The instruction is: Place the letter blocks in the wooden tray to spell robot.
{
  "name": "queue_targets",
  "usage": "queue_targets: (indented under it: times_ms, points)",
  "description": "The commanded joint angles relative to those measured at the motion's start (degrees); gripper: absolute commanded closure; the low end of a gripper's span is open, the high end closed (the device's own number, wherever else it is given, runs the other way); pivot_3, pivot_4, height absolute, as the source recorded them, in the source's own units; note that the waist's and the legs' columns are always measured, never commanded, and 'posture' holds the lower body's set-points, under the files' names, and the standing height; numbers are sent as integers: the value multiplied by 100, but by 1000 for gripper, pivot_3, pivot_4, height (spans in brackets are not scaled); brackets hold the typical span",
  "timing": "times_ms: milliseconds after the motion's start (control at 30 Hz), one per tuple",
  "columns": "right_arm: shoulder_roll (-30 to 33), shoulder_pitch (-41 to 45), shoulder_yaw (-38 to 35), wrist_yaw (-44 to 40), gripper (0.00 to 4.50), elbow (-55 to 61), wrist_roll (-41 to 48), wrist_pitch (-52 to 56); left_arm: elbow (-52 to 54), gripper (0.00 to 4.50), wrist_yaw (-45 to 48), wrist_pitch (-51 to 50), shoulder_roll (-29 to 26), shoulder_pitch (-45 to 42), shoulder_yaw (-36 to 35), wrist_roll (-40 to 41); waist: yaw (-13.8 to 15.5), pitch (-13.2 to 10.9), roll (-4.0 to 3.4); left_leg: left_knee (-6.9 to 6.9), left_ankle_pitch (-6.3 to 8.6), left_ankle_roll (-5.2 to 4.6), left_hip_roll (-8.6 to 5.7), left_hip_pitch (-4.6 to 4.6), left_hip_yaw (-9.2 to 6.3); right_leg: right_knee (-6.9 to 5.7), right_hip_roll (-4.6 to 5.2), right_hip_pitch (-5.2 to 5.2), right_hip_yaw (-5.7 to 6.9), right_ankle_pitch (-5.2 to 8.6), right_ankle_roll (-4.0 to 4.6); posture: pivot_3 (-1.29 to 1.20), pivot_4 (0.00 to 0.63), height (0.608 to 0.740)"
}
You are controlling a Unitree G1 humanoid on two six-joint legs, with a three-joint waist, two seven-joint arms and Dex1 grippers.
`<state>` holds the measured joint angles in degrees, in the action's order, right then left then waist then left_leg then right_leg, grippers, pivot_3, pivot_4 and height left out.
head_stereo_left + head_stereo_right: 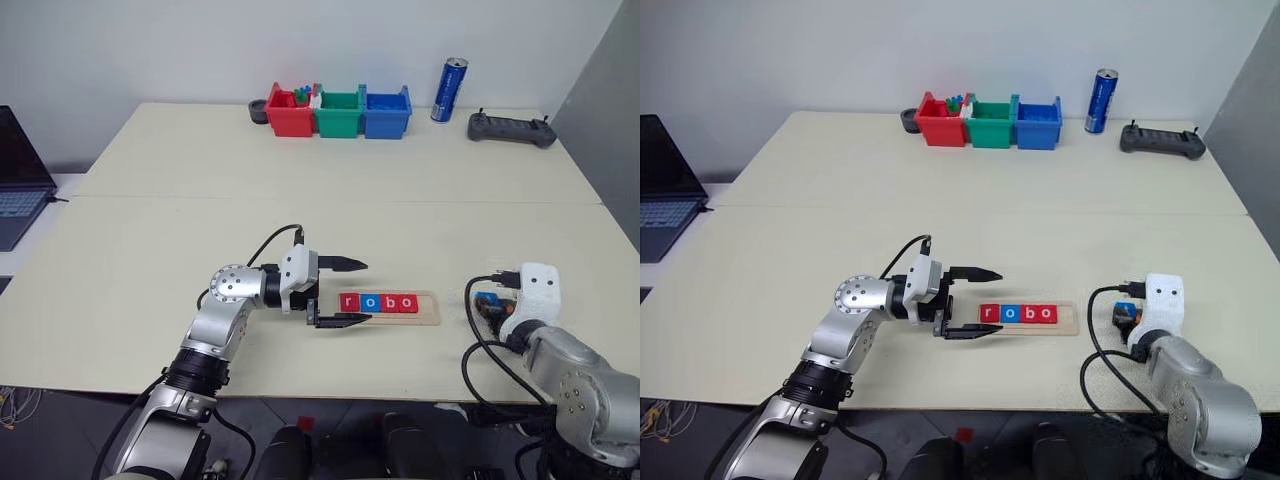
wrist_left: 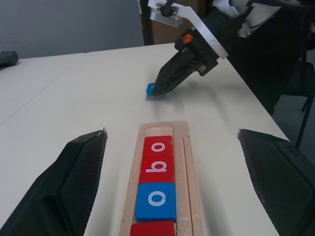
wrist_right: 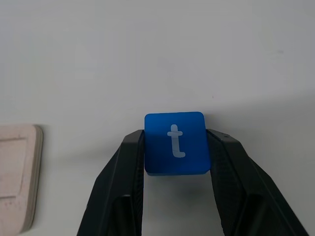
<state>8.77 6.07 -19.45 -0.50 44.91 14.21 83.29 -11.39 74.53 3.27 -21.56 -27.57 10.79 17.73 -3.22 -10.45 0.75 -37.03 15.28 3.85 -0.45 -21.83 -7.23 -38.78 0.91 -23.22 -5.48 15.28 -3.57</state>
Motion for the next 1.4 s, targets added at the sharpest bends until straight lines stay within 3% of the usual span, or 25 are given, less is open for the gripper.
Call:
queue_targets:
  times_ms: [33, 233, 533, 733, 833, 933, 1133, 1400]
  points:
    - [-88, -64, 130, 64, 3036, 393, -65, 155, 139, 0, 29, 40, 28, -57, 3, 84, -11, 0, -1, 0, 0, 0, 1, 0, 1, 0, 0, 0, 0, 0, 0, 0, 150, 740]
    - [-169, -50, 274, -54, 3036, 335, 5, 184, 77, 0, 75, 65, 74, -112, 17, 67, -12, 1, -1, 0, 0, 0, 2, 2, 3, 0, -2, 0, -2, 0, 0, 0, 150, 740]
    - [15, -14, 264, -213, 18, 320, -42, 78, 89, 0, 88, 106, 78, -77, 11, 33, -8, 1, -1, 0, 0, 0, 1, 1, 2, 2, -2, 1, -1, 1, 0, 0, 150, 740]
    - [477, 381, 467, -316, 18, 294, -78, -208, 76, 0, 102, 144, 67, -49, 15, 26, -16, 0, -1, 1, 0, -1, 1, 2, 4, 4, -2, 0, -3, 1, 0, 0, 150, 740]
    - [1125, 839, 552, -849, 18, -6, 112, -602, 38, 0, 121, 167, 70, -68, 19, 27, -17, 0, 0, 2, 0, -1, 1, 2, 3, 5, -2, 0, -1, 1, 0, 0, 150, 740]
    - [2073, 965, 730, -2106, 18, -399, 491, -1616, -33, 0, 136, 200, 100, -115, 26, 23, -11, 0, 1, 2, 0, -1, 0, -1, 3, 13, -1, 2, 1, 1, -1, 0, 150, 740]
    - [4002, -337, 889, -5445, 18, -1754, 563, -5027, -192, 0, 157, 291, 195, -215, 37, 1, 36, -5, 9, 9, 2, -4, 1, -17, -12, 63, 0, 16, 25, -1, -3, 0, 150, 740]
    - [4712, -58, 1291, -6855, 18, -3885, 130, -7182, -253, 0, 150, 341, 218, -250, 40, -1, -18, -10, 18, 4, 2, -4, 1, -2, 22, 69, 8, 19, -3, -10, -17, 0, 150, 740]
